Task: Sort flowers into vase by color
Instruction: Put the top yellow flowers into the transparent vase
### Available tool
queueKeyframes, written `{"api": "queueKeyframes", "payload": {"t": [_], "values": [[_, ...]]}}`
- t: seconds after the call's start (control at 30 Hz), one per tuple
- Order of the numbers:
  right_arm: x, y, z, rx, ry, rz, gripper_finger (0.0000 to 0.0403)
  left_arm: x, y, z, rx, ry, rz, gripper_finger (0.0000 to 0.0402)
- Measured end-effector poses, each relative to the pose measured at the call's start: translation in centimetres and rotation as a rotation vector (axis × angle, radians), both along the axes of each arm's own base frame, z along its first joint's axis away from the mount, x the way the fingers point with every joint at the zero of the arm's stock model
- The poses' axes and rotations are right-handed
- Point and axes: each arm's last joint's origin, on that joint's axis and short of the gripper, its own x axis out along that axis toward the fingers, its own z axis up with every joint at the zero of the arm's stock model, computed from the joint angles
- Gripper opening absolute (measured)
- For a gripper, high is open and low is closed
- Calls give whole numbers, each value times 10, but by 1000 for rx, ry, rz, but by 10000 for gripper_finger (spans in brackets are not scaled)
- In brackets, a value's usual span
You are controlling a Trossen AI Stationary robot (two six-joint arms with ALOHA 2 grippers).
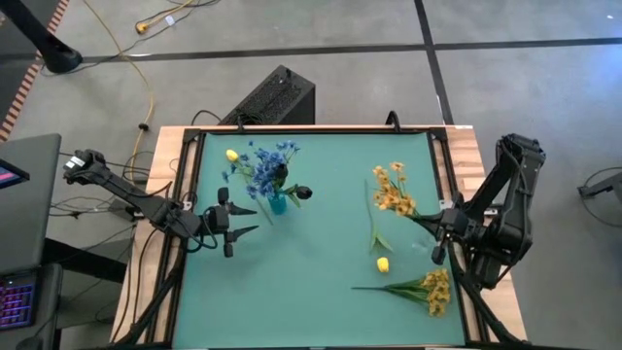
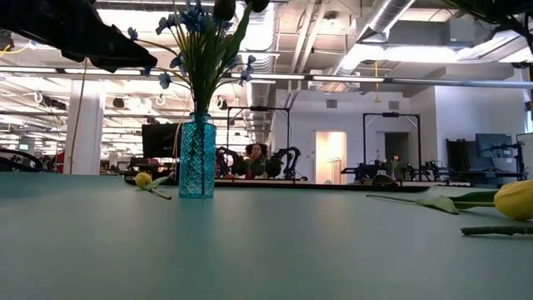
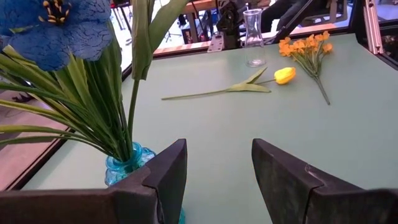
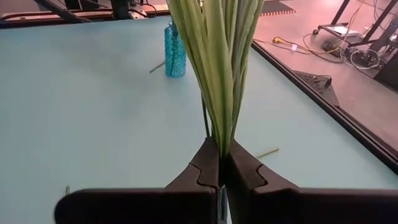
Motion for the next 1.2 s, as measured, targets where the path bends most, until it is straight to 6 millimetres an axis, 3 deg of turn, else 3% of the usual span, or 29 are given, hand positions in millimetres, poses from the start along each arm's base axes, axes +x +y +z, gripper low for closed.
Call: {"api": "queueKeyframes", "payload": {"t": [0.13, 0.47, 0.93, 1.2], "values": [[0, 0, -1, 13, 3, -7, 32, 0, 0, 0, 1, 3, 0, 171], [-3, -5, -27, 28, 4, -67, 33, -1, 0, -2, -14, 14, 6, 171], [-4, -3, -30, 80, 76, -85, 42, 0, 0, -2, -21, 13, 8, 171], [-2, 0, -14, 90, 89, -48, 70, 0, 0, -2, -21, 13, 8, 171]]}}
